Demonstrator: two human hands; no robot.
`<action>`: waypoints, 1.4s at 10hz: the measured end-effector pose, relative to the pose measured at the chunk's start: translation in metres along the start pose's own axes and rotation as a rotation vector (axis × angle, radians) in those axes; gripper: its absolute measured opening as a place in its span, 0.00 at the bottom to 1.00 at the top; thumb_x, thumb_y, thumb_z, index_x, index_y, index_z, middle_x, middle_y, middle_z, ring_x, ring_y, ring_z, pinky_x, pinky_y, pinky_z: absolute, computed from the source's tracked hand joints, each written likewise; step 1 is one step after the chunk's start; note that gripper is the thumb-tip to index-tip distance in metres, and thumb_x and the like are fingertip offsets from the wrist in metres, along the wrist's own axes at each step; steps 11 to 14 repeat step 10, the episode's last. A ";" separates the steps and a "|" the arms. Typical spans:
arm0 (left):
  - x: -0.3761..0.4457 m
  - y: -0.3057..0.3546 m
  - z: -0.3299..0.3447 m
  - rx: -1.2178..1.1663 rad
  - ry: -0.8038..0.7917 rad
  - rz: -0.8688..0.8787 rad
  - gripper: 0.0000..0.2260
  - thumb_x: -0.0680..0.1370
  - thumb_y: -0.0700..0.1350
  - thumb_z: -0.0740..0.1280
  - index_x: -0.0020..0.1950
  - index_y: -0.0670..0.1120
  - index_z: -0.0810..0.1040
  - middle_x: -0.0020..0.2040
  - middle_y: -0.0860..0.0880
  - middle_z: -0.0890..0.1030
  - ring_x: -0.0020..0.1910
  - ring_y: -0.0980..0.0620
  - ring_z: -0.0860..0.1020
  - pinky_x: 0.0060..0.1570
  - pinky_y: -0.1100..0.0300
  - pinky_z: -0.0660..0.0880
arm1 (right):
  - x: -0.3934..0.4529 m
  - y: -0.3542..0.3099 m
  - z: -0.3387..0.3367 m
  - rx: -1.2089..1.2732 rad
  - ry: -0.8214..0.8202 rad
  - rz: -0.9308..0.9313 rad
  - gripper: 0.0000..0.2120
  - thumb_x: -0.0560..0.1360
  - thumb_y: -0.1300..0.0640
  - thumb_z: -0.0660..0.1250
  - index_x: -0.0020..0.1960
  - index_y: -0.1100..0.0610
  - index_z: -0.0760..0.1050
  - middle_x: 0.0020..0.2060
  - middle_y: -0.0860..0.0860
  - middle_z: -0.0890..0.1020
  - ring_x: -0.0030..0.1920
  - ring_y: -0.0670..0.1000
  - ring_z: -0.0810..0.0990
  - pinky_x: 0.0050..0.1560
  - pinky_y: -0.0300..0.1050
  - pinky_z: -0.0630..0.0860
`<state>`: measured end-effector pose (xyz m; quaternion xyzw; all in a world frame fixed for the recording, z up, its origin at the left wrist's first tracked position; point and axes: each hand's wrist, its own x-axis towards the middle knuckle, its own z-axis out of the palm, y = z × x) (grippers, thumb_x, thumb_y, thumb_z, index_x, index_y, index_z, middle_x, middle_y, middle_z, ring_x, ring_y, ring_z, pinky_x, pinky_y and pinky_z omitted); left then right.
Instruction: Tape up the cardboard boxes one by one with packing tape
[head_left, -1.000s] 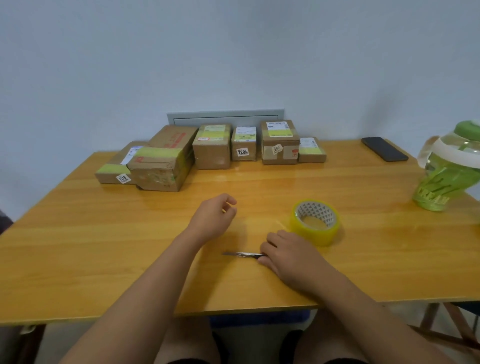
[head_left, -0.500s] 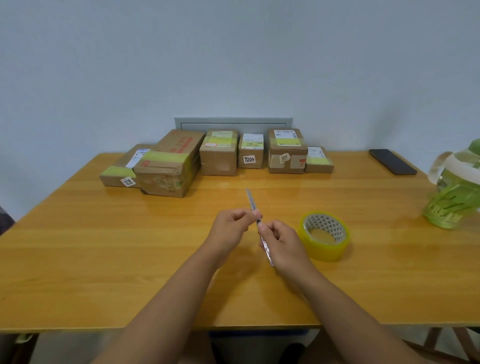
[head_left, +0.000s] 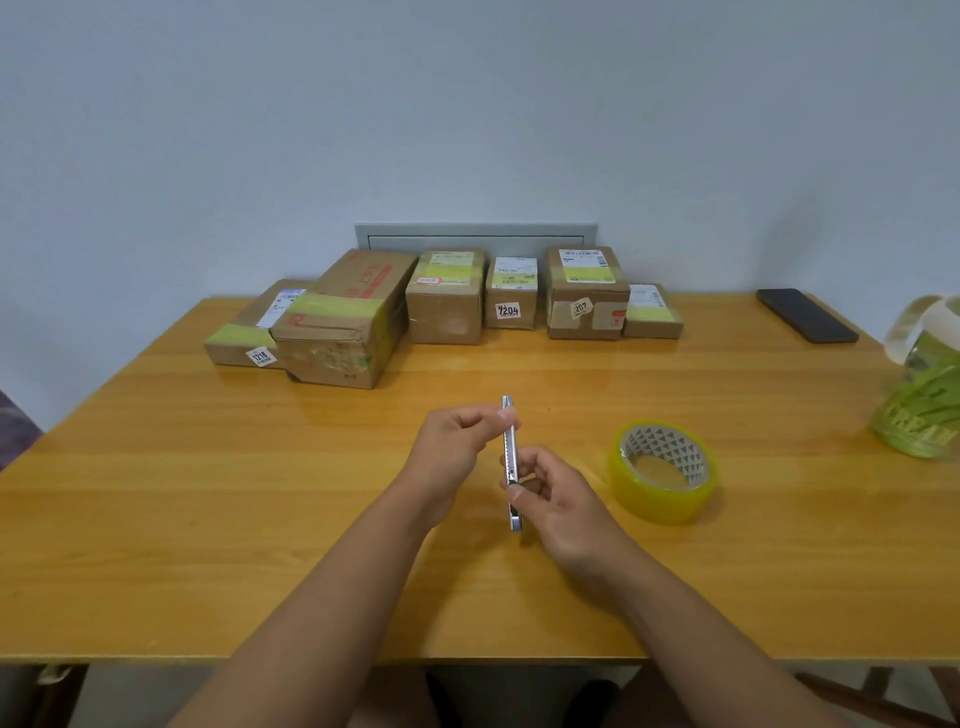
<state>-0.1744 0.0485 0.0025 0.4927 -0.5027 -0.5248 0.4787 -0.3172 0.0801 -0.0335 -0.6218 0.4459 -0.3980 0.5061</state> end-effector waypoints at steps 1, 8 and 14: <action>0.000 0.000 0.002 -0.011 0.017 0.003 0.09 0.78 0.46 0.70 0.43 0.42 0.85 0.50 0.53 0.85 0.50 0.63 0.80 0.50 0.65 0.71 | -0.001 -0.003 -0.002 -0.030 -0.004 -0.008 0.10 0.80 0.66 0.62 0.55 0.52 0.73 0.45 0.49 0.76 0.43 0.45 0.73 0.43 0.36 0.74; 0.013 -0.057 -0.047 1.354 -0.025 -0.086 0.28 0.82 0.64 0.45 0.81 0.56 0.48 0.81 0.50 0.44 0.80 0.48 0.41 0.77 0.47 0.40 | -0.017 -0.011 -0.042 -1.139 -0.191 0.091 0.10 0.81 0.48 0.61 0.59 0.52 0.72 0.51 0.48 0.72 0.50 0.49 0.73 0.49 0.46 0.72; 0.011 -0.056 -0.045 1.364 -0.004 -0.079 0.29 0.82 0.64 0.44 0.81 0.56 0.47 0.81 0.50 0.43 0.80 0.48 0.40 0.77 0.47 0.40 | -0.025 -0.008 -0.039 -1.200 -0.138 0.017 0.10 0.82 0.50 0.56 0.58 0.51 0.72 0.51 0.48 0.73 0.48 0.50 0.74 0.48 0.50 0.76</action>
